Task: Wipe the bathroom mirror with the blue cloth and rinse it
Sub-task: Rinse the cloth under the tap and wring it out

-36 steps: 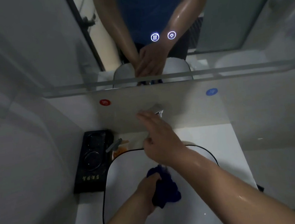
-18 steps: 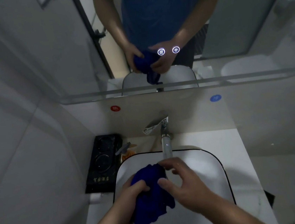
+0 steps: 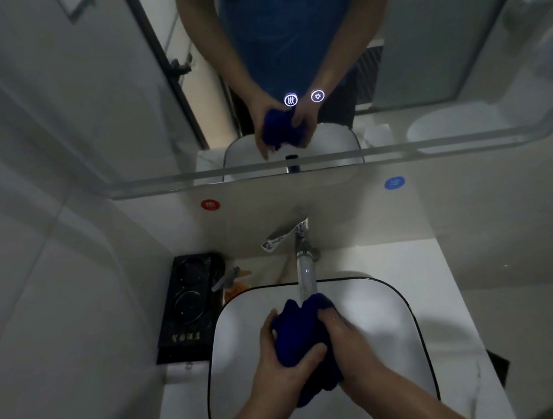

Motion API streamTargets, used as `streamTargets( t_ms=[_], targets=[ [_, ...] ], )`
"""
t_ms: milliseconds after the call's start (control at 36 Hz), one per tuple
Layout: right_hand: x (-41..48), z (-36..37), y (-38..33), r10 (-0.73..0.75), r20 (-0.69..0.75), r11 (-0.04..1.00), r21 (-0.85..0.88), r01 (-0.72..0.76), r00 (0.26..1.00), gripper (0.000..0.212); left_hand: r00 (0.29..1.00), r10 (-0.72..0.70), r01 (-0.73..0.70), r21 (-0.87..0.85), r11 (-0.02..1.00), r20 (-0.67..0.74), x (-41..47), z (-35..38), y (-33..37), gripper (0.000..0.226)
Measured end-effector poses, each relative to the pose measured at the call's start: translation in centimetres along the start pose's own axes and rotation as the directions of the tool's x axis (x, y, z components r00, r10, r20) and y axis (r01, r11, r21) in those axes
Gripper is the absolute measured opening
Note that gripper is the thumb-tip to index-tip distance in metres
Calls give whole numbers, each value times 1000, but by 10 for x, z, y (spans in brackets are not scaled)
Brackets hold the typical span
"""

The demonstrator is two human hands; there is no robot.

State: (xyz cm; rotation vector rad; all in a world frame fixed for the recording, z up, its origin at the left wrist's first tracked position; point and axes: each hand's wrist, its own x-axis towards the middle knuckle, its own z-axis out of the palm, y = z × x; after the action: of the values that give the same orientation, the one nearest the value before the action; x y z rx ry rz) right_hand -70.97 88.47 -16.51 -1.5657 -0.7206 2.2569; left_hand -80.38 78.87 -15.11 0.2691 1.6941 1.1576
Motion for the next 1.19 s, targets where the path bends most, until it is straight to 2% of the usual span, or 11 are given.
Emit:
streamTargets(
  t_ms=[83, 278, 389, 472, 556, 694, 778, 861, 972, 1111, 1194],
  targets=[
    [-2, 2, 5, 23, -39, 1000, 14, -23, 999, 41, 952, -240, 284, -257, 924, 188, 3, 11, -10, 94],
    [12, -6, 22, 158, -52, 987, -9, -159, 986, 48, 884, -419, 466, -328, 822, 207, 2, 26, -23, 67],
    [28, -21, 27, 129, -76, 934, -327, -147, 989, 61, 875, -443, 484, -321, 814, 194, -1, 25, -35, 55],
    [31, -30, 29, 190, -35, 931, -310, -192, 981, 47, 848, -457, 518, -238, 822, 268, -5, 20, -41, 65],
    [30, -34, 27, 96, -7, 947, -307, -93, 995, 34, 841, -477, 514, -103, 851, 253, 3, 12, -46, 71],
    [34, -38, 9, -19, -34, 920, -393, 4, 999, 51, 877, -446, 424, 150, 893, 176, 13, 13, -38, 45],
    [39, -37, 3, -31, -1, 919, -394, 28, 1000, 59, 869, -476, 476, 35, 879, 138, 16, 15, -43, 51],
    [29, -38, 8, -215, 142, 784, -565, 257, 966, 65, 829, -532, 555, -138, 820, 174, 23, 18, -46, 42],
    [15, -52, 25, -441, 188, 374, -851, 370, 878, 35, 792, -561, 610, -340, 716, 242, 29, 18, -43, 46],
    [8, -59, 42, -262, 164, 401, -878, 262, 951, 8, 801, -533, 593, -485, 643, 272, 23, 20, -38, 40],
    [15, -63, 53, -339, 190, 233, -932, 278, 922, 10, 800, -531, 596, -474, 649, 279, 20, 23, -41, 41]
  ],
)
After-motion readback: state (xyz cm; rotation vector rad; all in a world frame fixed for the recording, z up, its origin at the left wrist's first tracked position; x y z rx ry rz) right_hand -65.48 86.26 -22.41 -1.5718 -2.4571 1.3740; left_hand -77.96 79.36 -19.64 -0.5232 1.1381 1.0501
